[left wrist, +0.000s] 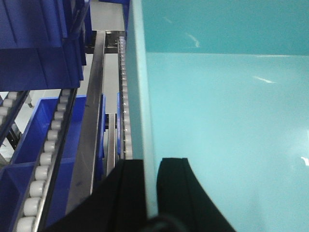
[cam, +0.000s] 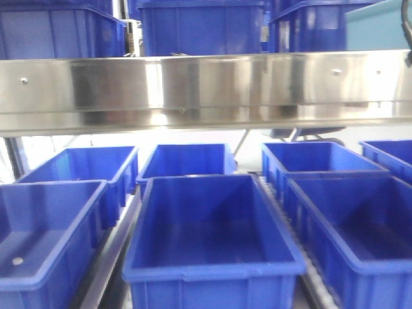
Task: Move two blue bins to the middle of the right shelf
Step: 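Drive the base away from the shelf carrying the teal bin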
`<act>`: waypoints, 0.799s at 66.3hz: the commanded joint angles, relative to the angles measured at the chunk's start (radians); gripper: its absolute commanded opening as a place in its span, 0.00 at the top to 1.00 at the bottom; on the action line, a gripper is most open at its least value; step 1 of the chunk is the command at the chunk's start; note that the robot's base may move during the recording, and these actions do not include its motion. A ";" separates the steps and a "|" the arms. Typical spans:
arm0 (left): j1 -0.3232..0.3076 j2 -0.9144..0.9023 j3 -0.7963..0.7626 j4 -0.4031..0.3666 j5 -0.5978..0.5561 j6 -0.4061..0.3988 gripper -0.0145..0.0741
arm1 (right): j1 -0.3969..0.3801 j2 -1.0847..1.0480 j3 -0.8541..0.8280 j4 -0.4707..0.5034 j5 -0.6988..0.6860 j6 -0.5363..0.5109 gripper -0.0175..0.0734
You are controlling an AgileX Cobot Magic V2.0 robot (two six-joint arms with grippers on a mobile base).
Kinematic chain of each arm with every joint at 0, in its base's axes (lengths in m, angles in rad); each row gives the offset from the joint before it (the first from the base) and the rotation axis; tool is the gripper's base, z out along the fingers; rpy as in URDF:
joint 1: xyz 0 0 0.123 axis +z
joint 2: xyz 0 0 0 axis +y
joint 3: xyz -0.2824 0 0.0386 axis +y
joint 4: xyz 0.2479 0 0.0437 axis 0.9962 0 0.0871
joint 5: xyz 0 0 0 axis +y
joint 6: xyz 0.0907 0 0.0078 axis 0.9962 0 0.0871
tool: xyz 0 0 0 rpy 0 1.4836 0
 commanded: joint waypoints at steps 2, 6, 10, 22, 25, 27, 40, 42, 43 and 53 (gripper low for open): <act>-0.010 -0.015 -0.013 -0.042 -0.072 -0.002 0.96 | 0.001 -0.001 -0.010 -0.008 -0.050 -0.012 0.99; -0.010 -0.015 -0.013 -0.042 -0.072 -0.002 0.96 | 0.001 -0.001 -0.010 -0.008 -0.050 -0.012 0.99; -0.010 -0.015 -0.013 -0.042 -0.072 -0.002 0.96 | 0.001 -0.001 -0.010 -0.008 -0.050 -0.012 0.99; -0.010 -0.015 -0.013 -0.042 -0.072 -0.002 0.96 | 0.001 -0.001 -0.010 -0.008 -0.050 -0.012 0.99; -0.010 -0.015 -0.013 -0.042 -0.072 -0.002 0.96 | 0.001 -0.001 -0.010 -0.008 -0.050 -0.012 0.99; -0.010 -0.015 -0.013 -0.042 -0.072 -0.002 0.96 | 0.001 -0.001 -0.010 -0.008 -0.050 -0.012 0.99; -0.010 -0.015 -0.013 -0.042 -0.072 -0.002 0.96 | 0.001 -0.001 -0.010 -0.008 -0.050 -0.012 0.99; -0.010 -0.015 -0.013 -0.042 -0.072 -0.002 0.96 | 0.001 -0.001 -0.010 -0.008 -0.050 -0.012 0.99; -0.010 -0.015 -0.013 -0.042 -0.072 -0.002 0.96 | 0.001 -0.001 -0.010 -0.008 -0.050 -0.012 0.99; -0.010 -0.015 -0.013 -0.042 -0.072 -0.002 0.96 | 0.001 -0.001 -0.010 -0.008 -0.050 -0.012 0.99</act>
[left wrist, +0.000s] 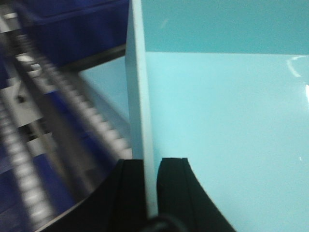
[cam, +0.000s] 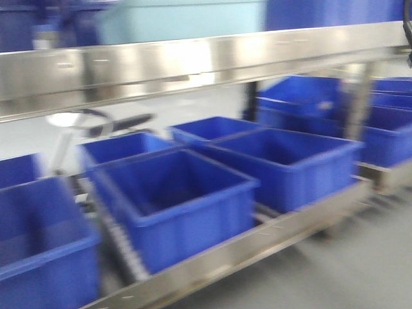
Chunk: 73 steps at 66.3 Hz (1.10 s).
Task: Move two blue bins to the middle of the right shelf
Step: 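Drive the base away from the shelf carrying the teal bin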
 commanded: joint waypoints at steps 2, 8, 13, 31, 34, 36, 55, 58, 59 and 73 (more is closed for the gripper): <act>-0.010 -0.014 -0.013 -0.044 -0.073 -0.002 0.96 | 0.001 -0.002 -0.010 -0.008 -0.046 -0.012 0.99; -0.010 -0.014 -0.013 -0.044 -0.073 -0.002 0.96 | 0.001 -0.002 -0.010 -0.008 -0.046 -0.012 0.99; -0.010 -0.014 -0.013 -0.044 -0.073 -0.002 0.96 | 0.001 -0.002 -0.010 -0.008 -0.046 -0.012 0.99; -0.010 -0.014 -0.013 -0.044 -0.073 -0.002 0.96 | 0.001 -0.002 -0.010 -0.008 -0.046 -0.012 0.99; -0.010 -0.014 -0.013 -0.044 -0.073 -0.002 0.96 | 0.001 -0.002 -0.010 -0.008 -0.046 -0.012 0.99; -0.010 -0.014 -0.013 -0.044 -0.073 -0.002 0.96 | 0.001 -0.002 -0.010 -0.008 -0.046 -0.012 0.99; -0.010 -0.014 -0.013 -0.044 -0.073 -0.002 0.96 | 0.001 -0.002 -0.010 -0.008 -0.046 -0.012 0.99; -0.010 -0.014 -0.013 -0.044 -0.073 -0.002 0.96 | 0.001 -0.002 -0.010 -0.008 -0.046 -0.012 0.99; -0.010 -0.014 -0.013 -0.044 -0.073 -0.002 0.96 | 0.001 -0.002 -0.010 -0.008 -0.046 -0.012 0.99; -0.010 -0.014 -0.013 -0.044 -0.073 -0.002 0.96 | 0.001 -0.002 -0.010 -0.008 -0.046 -0.012 0.99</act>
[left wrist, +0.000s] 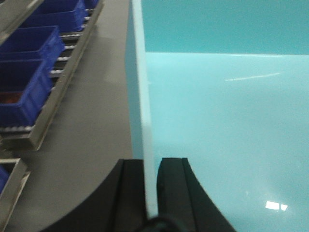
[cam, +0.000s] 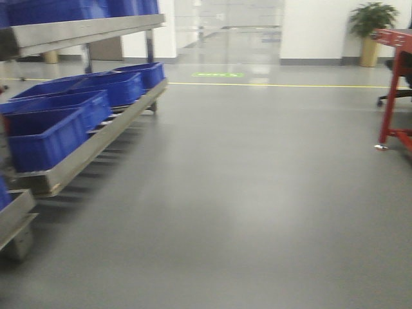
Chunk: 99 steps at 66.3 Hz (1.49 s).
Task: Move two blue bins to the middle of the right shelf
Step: 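Drive the base away from the shelf carrying the teal bin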
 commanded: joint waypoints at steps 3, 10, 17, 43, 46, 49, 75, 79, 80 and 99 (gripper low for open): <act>-0.010 -0.014 -0.013 -0.041 -0.071 -0.002 0.96 | 0.001 -0.002 -0.010 -0.008 -0.046 -0.012 0.99; -0.010 -0.014 -0.013 -0.041 -0.071 -0.002 0.96 | 0.001 -0.002 -0.010 -0.008 -0.046 -0.012 0.99; -0.010 -0.014 -0.013 -0.041 -0.071 -0.002 0.96 | 0.001 -0.002 -0.010 -0.008 -0.046 -0.012 0.99; -0.010 -0.014 -0.013 -0.041 -0.071 -0.002 0.96 | 0.001 -0.002 -0.010 -0.008 -0.046 -0.012 0.99; -0.010 -0.014 -0.013 -0.041 -0.071 -0.002 0.96 | 0.001 -0.002 -0.010 -0.008 -0.046 -0.012 0.99; -0.010 -0.014 -0.013 -0.041 -0.071 -0.002 0.96 | 0.001 -0.002 -0.010 -0.008 -0.046 -0.012 0.99; -0.010 -0.014 -0.013 -0.041 -0.071 -0.002 0.96 | 0.001 -0.002 -0.010 -0.008 -0.046 -0.012 0.99; -0.010 -0.014 -0.013 -0.041 -0.071 -0.002 0.96 | 0.001 -0.002 -0.010 -0.008 -0.046 -0.012 0.99; -0.010 -0.014 -0.013 -0.041 -0.071 -0.002 0.96 | 0.001 -0.002 -0.010 -0.008 -0.046 -0.012 0.99; -0.010 -0.012 -0.013 -0.041 -0.071 -0.002 0.96 | 0.001 -0.002 -0.010 -0.008 -0.046 -0.012 0.99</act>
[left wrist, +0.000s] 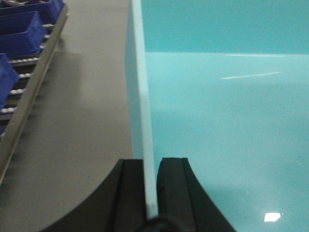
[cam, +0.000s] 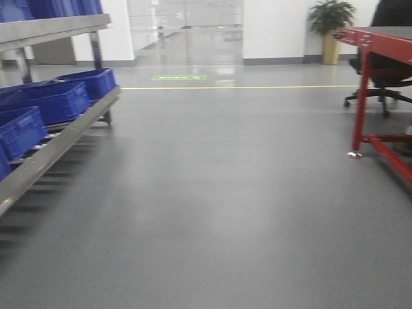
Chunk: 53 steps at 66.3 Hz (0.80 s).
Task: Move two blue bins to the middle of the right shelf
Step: 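Drive the base away from the shelf carrying the teal bin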
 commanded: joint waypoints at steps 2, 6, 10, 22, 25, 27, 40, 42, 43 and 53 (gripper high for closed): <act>-0.010 -0.012 -0.013 -0.037 -0.071 -0.002 0.96 | 0.004 -0.002 -0.010 -0.007 -0.046 -0.012 0.99; -0.010 -0.012 -0.013 -0.037 -0.071 -0.002 0.96 | 0.004 -0.002 -0.010 -0.007 -0.046 -0.012 0.99; -0.010 -0.012 -0.013 -0.037 -0.071 -0.002 0.96 | 0.004 -0.002 -0.010 -0.007 -0.046 -0.012 0.99; -0.010 -0.012 -0.013 -0.037 -0.071 -0.002 0.96 | 0.004 -0.002 -0.010 -0.007 -0.046 -0.012 0.99; -0.010 -0.012 -0.013 -0.037 -0.071 -0.002 0.96 | 0.004 -0.002 -0.010 -0.007 -0.046 -0.012 0.99; -0.010 -0.012 -0.013 -0.037 -0.071 -0.002 0.96 | 0.004 -0.002 -0.010 -0.007 -0.046 -0.012 0.99; -0.010 -0.012 -0.013 -0.037 -0.071 -0.002 0.96 | 0.004 -0.002 -0.010 -0.007 -0.046 -0.012 0.99; -0.010 -0.012 -0.013 -0.037 -0.071 -0.002 0.96 | 0.004 -0.002 -0.010 -0.007 -0.046 -0.012 0.99; -0.010 -0.012 -0.013 -0.037 -0.071 -0.002 0.96 | 0.004 -0.002 -0.010 -0.007 -0.046 -0.012 0.99; -0.010 -0.012 -0.013 -0.037 -0.071 -0.002 0.96 | 0.004 -0.002 -0.010 -0.007 -0.046 -0.012 0.99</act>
